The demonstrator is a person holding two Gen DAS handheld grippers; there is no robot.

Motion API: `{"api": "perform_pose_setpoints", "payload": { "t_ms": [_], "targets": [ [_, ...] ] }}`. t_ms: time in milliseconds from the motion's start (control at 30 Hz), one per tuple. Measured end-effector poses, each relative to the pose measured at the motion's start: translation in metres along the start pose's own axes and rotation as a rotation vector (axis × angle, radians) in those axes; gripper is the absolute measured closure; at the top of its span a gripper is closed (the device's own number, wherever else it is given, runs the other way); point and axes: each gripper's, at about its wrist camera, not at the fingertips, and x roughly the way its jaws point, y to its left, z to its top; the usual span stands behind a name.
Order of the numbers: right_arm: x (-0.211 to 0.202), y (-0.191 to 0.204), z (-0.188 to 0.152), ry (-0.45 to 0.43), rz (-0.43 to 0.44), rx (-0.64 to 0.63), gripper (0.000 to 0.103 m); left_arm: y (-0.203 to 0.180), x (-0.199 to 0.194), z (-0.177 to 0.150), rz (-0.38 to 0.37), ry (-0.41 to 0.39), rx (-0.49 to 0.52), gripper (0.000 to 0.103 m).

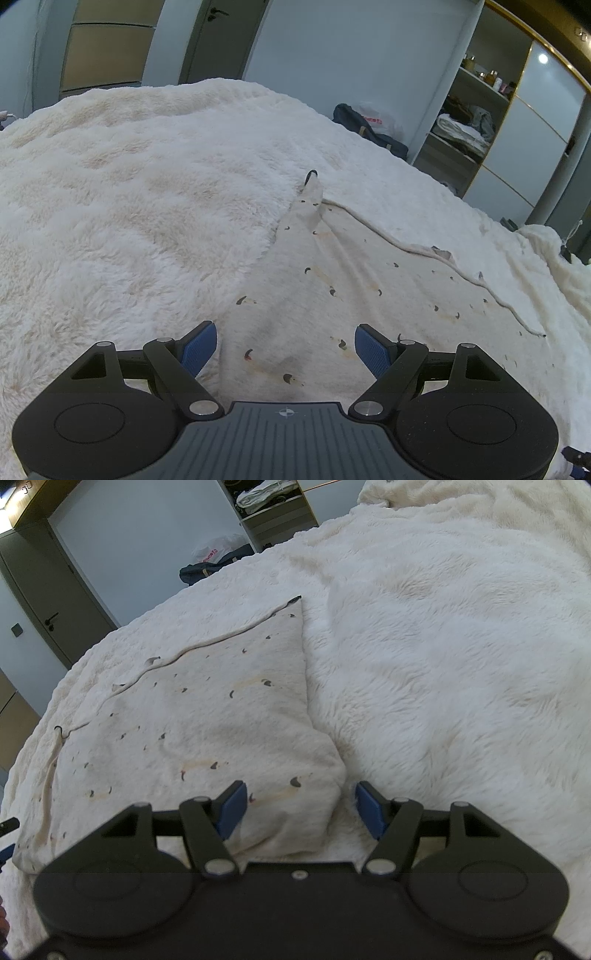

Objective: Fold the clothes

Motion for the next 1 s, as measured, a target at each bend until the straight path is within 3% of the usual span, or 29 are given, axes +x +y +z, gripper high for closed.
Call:
{"api": "perform_pose_setpoints", "payload": {
  "t_ms": [333,433,500,600,700,767,833,900,1000],
  "targets": [
    [-0.007,0.001,0.002,-0.043,-0.036,-0.019,0.040,0.003,-0.006,0.006,-0.001,-0.041,0.015,0.025],
    [-0.021,0.019,0.001,-0.113,-0.077,-0.157,0.040,0.000,-0.010,0.008,-0.017,-0.049,0.062,0.025],
    [-0.031,0.035,-0.001,-0.161,-0.096,-0.267,0.040,-0.014,-0.019,0.009,-0.110,-0.035,0.223,0.025],
    [-0.043,0.067,-0.019,-0.228,-0.086,-0.510,0.040,-0.049,-0.041,-0.011,-0.217,-0.039,0.628,0.025],
    [-0.045,0.099,-0.053,-0.277,-0.104,-0.828,0.040,-0.078,-0.053,-0.057,-0.149,-0.122,1.076,0.025],
    [-0.040,0.117,-0.079,-0.293,-0.127,-1.047,0.040,-0.085,-0.047,-0.083,-0.121,-0.117,1.259,0.026],
    [-0.032,0.126,-0.097,-0.289,-0.146,-1.200,0.040,-0.086,-0.037,-0.096,-0.088,-0.113,1.341,0.030],
    [-0.016,0.131,-0.118,-0.261,-0.196,-1.359,0.040,-0.084,-0.024,-0.110,-0.023,-0.161,1.448,0.030],
    [0.001,0.130,-0.127,-0.257,-0.255,-1.440,0.041,-0.080,-0.011,-0.109,-0.011,-0.147,1.468,0.032]
  ]
}}
